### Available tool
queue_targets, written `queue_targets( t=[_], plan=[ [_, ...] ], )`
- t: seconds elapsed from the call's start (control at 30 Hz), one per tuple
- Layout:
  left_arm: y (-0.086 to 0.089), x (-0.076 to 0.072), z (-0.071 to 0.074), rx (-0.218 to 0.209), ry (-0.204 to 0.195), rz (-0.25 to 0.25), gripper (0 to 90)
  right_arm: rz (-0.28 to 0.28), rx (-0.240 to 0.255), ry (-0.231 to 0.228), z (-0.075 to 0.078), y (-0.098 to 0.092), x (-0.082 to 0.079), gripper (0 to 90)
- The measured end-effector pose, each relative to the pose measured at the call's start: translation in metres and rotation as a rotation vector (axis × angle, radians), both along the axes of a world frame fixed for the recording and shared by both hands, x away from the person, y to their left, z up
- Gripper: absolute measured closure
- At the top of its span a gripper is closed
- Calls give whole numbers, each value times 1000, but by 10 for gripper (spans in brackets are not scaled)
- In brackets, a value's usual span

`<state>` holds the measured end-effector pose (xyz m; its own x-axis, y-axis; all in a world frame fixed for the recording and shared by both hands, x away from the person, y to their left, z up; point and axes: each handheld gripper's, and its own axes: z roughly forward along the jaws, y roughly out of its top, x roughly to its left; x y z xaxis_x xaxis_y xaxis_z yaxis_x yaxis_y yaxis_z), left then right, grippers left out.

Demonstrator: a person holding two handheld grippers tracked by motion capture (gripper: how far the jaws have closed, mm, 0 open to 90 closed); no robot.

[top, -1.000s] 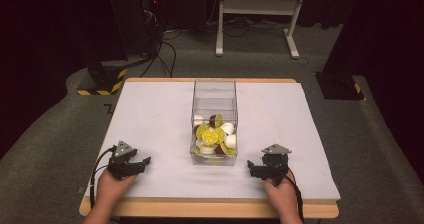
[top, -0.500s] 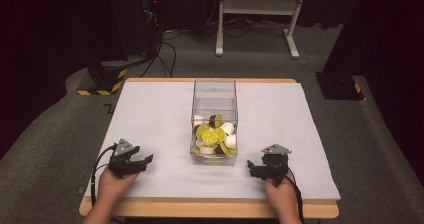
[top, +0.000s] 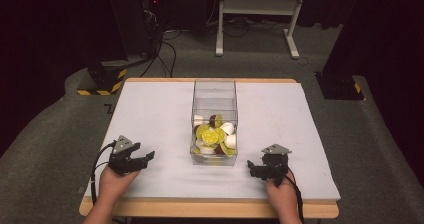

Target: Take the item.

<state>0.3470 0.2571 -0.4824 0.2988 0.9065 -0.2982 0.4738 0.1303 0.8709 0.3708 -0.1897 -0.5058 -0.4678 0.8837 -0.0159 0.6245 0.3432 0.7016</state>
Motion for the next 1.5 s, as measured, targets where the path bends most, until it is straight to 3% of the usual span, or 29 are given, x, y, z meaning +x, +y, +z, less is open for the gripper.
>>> queue_targets(
  t=[0.63, 0.87, 0.93, 1.03, 1.1, 1.13, 1.2, 1.23, 1.4, 1.5],
  plan=[
    [-15, -4, 20, -46, -21, -40, 317, -1, 0, 1, 0, 0, 0, 92],
    [-19, -5, 26, -31, -34, -53, 321, -2, 0, 0, 0, 0, 0, 92],
    [-26, -4, 26, -50, -31, -58, 321, -2, 0, 0, 0, 0, 0, 92],
    [-32, -4, 31, -25, -49, -86, 320, -1, -1, 1, 0, 0, 0, 92],
    [-38, -5, 36, -50, -57, -88, 320, -2, 0, 0, 0, 0, 0, 92],
    [-38, -5, 38, -25, -55, -103, 320, -2, 0, 1, 0, 0, 0, 92],
    [-42, -5, 40, -21, -58, -101, 320, -1, -2, 1, 0, 0, 0, 92],
    [-47, -6, 44, 7, -66, -110, 320, 0, -2, 1, 0, 0, 0, 92],
    [-52, -5, 51, 5, -79, -124, 321, -1, -1, 1, 0, 0, 0, 92],
    [-58, -5, 54, -22, -91, -136, 323, -1, -2, 2, 0, 0, 0, 91]
  ],
)
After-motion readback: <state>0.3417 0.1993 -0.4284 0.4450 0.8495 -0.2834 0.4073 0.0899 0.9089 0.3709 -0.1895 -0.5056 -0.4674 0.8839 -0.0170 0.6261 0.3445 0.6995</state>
